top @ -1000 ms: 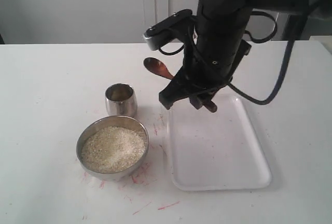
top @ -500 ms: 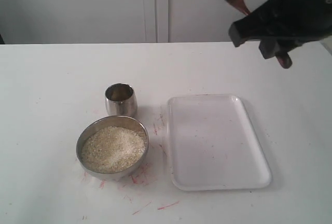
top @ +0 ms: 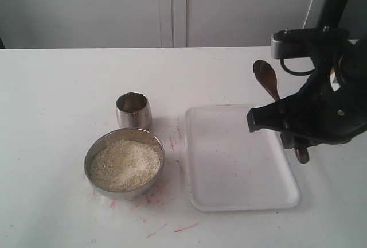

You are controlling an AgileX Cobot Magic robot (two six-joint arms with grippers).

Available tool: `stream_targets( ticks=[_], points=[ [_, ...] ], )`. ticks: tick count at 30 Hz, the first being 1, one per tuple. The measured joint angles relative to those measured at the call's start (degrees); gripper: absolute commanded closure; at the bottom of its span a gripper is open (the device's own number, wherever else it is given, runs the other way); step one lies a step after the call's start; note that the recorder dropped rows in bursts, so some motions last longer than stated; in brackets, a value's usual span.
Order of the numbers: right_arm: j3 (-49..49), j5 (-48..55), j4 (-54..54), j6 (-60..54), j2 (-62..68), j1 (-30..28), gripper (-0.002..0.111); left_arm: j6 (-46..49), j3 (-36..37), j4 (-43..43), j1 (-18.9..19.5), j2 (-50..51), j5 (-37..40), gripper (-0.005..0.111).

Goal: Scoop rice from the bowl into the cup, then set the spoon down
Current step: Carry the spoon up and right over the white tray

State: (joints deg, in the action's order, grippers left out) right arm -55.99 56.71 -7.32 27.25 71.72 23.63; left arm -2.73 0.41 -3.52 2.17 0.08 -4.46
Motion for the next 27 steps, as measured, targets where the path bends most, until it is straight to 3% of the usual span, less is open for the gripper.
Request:
stream_targets(
  ticks=[19, 27],
  points=[
    [3.0, -19.4, -0.7, 1.4, 20.1, 0.0, 0.108, 0.0, 0.0, 0.0, 0.0, 0.0, 0.0, 0.092],
    [3.1, -23.2, -9.3, 8.5, 25.3, 0.0, 0.108, 0.0, 0.0, 0.0, 0.0, 0.0, 0.0, 0.092]
  ],
)
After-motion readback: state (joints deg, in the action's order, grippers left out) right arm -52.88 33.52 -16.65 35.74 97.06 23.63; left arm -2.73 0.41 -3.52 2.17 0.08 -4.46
